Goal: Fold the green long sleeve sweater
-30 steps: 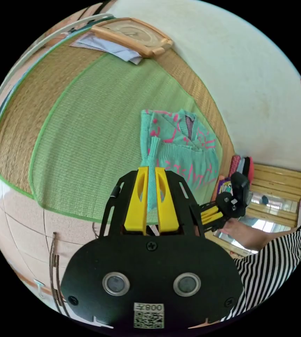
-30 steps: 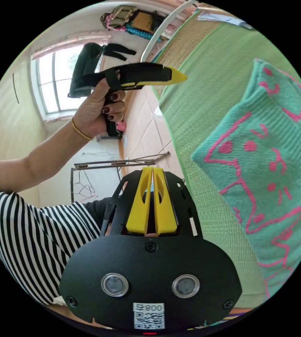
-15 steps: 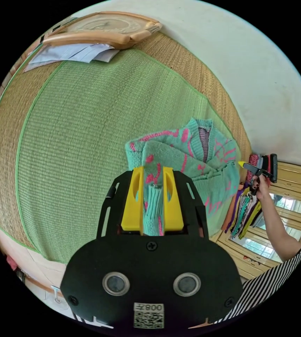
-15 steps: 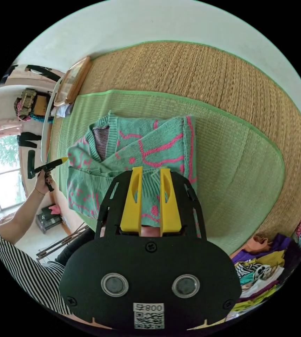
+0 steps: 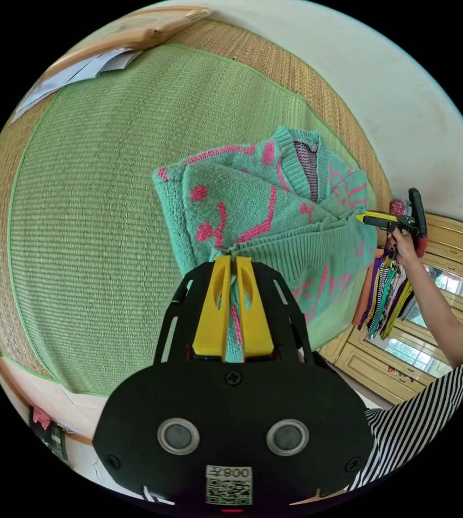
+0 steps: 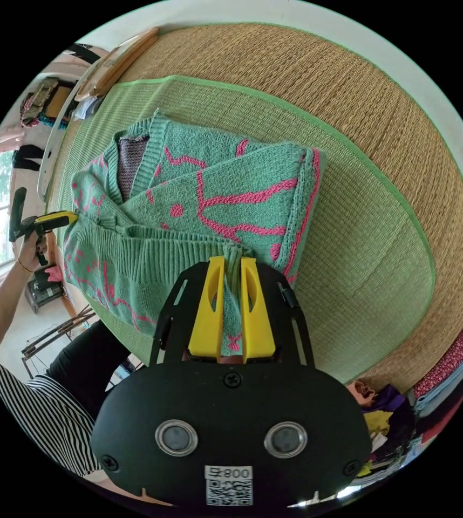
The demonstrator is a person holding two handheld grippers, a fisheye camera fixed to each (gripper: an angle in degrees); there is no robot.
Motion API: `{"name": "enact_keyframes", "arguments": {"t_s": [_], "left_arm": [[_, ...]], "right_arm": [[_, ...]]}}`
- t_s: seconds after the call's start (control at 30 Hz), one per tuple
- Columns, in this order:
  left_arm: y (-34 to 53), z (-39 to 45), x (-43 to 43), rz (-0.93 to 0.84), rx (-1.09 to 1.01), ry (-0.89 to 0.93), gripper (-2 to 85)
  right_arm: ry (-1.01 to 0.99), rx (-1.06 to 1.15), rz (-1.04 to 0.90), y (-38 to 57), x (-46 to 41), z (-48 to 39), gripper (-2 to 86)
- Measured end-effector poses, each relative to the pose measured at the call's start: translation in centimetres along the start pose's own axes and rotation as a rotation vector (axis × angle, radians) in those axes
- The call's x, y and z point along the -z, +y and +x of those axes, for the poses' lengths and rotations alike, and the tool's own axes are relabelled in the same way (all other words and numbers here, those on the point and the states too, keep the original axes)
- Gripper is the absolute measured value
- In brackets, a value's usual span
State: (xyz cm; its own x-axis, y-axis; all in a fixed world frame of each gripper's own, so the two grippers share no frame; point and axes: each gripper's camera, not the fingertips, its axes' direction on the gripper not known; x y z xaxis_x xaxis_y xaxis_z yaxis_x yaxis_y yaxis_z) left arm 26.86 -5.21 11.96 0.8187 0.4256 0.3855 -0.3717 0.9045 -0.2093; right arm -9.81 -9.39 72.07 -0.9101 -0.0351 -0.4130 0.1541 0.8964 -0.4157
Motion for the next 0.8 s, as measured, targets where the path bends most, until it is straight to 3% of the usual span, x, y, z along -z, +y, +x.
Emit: {"name": "enact_keyframes", "arguments": {"t_s": [0.2, 0.3, 0.47, 0.53, 0.6, 0.7, 0.8], "left_arm": [[3.3, 0.6, 4.7, 0.091, -0.020, 0.211, 1.4], [6.5, 2.2, 6.6, 0.053, -0.087, 0.286, 1.3], [14.3, 5.9, 5.0, -0.275, -0.181, 0.387, 1.3], [19.0, 6.8, 1.7, -0.491, -0.149, 0.413, 1.6], [21.4, 6.6, -0.1, -0.570, -0.087, 0.387, 1.8], [20.7, 5.2, 0.3, -0.454, 0.021, 0.452, 2.7], [16.2, 3.8, 2.5, -0.261, 0.010, 0.405, 4.9]], "right_arm": [[-0.105, 0.091, -0.068, 2.0, 1.3, 0.9, 2.9], [-0.180, 0.144, -0.053, 5.9, 3.5, 0.7, 2.6], [-0.276, 0.171, -0.243, 15.9, 3.4, -0.2, 2.4], [-0.291, 0.108, -0.372, 20.3, 1.2, 0.0, 2.4], [-0.324, -0.042, -0.472, 25.1, -1.9, 1.4, 2.2], [-0.499, -0.272, -0.365, 26.7, -2.5, 4.9, 1.8], [-0.409, -0.317, -0.207, 24.7, -0.5, 7.4, 2.8]]}}
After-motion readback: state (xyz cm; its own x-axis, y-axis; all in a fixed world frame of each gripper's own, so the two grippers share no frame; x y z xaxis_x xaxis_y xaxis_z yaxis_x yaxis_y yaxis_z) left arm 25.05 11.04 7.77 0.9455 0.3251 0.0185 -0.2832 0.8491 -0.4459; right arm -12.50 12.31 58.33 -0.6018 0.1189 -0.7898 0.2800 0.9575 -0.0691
